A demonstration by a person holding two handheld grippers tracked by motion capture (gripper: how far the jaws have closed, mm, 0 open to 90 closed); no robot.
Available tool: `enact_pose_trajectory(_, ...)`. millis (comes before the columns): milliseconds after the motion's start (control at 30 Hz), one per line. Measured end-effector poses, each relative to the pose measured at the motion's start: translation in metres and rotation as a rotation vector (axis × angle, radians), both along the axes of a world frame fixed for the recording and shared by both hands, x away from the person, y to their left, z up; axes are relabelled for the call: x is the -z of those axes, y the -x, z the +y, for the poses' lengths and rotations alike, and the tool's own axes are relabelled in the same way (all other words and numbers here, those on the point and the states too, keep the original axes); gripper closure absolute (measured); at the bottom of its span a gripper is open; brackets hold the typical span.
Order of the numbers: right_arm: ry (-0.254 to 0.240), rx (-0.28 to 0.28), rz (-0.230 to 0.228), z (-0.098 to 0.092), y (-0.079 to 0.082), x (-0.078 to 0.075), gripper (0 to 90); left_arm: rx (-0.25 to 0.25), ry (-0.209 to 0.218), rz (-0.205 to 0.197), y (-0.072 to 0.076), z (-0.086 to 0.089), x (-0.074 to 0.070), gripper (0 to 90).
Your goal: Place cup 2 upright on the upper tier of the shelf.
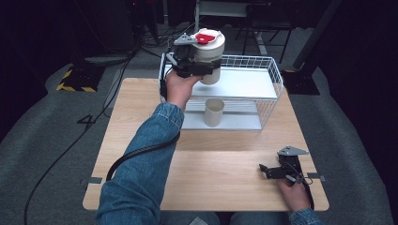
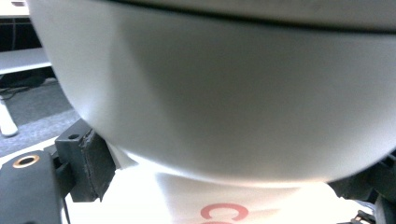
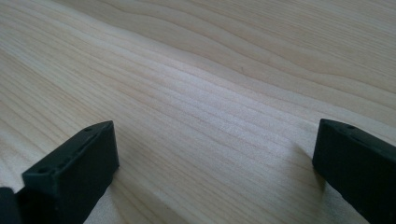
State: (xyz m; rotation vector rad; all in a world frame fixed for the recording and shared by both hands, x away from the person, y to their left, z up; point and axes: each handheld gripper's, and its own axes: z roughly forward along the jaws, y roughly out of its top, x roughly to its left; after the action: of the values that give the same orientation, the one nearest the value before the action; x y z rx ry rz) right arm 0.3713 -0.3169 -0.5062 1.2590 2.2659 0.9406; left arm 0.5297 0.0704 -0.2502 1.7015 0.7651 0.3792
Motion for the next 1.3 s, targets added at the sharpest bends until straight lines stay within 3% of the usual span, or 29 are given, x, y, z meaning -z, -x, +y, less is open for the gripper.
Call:
enact_pose_trajectory(700,0.001,0.0,0.001,0.0,0.0,0.0,0.3,-0.045,-0.061,0.018,-0.018,-0.03,0.024,13.2)
enact_pose_trajectory(1300,0.001,0.0,0.001,0.0,0.0,0.0,0.3,-0.045,-0.064,0.022,-0.021,-0.039,0.031,13.2)
